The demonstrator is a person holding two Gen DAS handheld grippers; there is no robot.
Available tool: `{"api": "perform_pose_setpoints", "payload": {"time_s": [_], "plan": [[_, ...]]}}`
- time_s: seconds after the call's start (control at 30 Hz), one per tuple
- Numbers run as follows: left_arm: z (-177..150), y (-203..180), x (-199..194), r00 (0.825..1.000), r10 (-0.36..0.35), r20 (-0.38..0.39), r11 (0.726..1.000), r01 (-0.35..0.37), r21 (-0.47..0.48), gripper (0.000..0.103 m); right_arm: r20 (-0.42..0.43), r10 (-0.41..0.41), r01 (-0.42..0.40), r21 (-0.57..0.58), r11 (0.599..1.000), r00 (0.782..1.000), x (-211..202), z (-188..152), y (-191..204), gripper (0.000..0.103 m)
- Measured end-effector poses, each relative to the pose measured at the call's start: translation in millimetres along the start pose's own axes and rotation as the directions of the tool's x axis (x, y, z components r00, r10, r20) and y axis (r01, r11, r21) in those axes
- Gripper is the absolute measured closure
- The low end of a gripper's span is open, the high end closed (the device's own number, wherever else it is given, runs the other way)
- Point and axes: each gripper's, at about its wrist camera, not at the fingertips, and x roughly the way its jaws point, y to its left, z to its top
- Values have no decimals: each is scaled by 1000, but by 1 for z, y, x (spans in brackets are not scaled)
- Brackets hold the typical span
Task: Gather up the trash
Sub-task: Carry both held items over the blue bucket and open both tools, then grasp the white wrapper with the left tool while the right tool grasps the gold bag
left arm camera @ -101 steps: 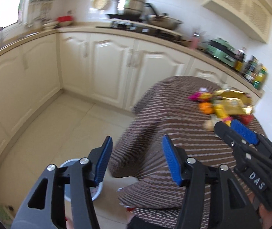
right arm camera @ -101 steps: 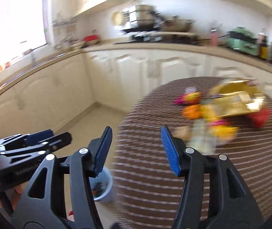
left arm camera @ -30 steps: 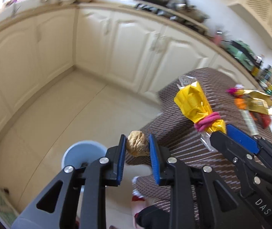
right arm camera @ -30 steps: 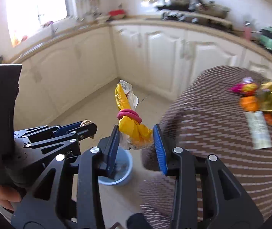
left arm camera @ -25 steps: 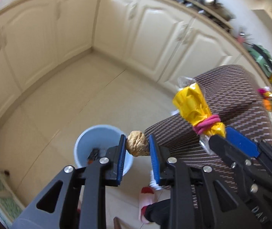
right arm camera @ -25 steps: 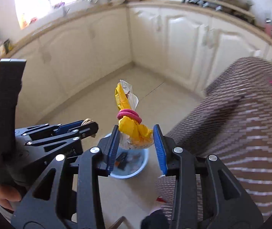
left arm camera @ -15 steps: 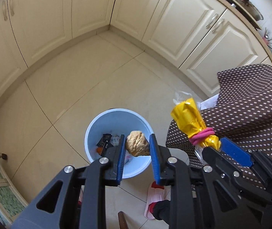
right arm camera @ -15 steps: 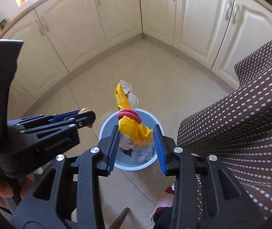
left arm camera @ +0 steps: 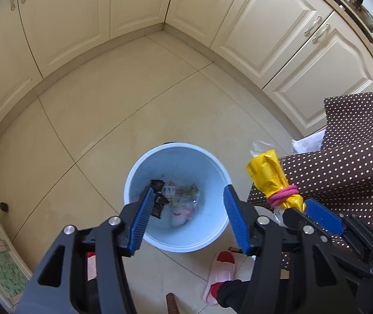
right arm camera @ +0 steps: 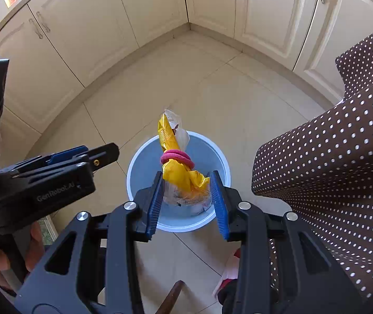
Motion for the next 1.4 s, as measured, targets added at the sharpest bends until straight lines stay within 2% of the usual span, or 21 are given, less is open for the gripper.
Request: {"api": "perform_pose_setpoints", "payload": {"time_s": [0.5, 0.8, 1.0, 1.17, 1.3, 1.4], "plan": [[3, 23, 6, 1000, 9, -15, 998, -10, -67, 47, -18, 9, -9, 13, 1000, 1000, 29, 8, 4, 66], [4, 28, 5, 1000, 10, -10, 996, -11, -90, 46, 10, 18, -19, 35, 999, 1000, 38, 17, 11, 56], [3, 30, 0, 1000, 9, -3, 996, -9, -89, 45, 2, 10, -10, 32, 999, 1000, 39, 14, 12, 56], [-1, 31, -18, 1000, 21, 24, 997, -19, -72, 45, 17, 3, -3, 24, 1000, 1000, 21, 12, 9, 56], [-3, 21, -47, 995, 44, 88, 998, -40, -49, 45, 70, -3, 2, 15, 1000, 998, -16, 12, 4, 56], [-4, 2, -77, 990, 15, 142, 1000, -11, -26, 45, 132, -8, 6, 13, 1000, 991, -55, 12, 1, 56]]}}
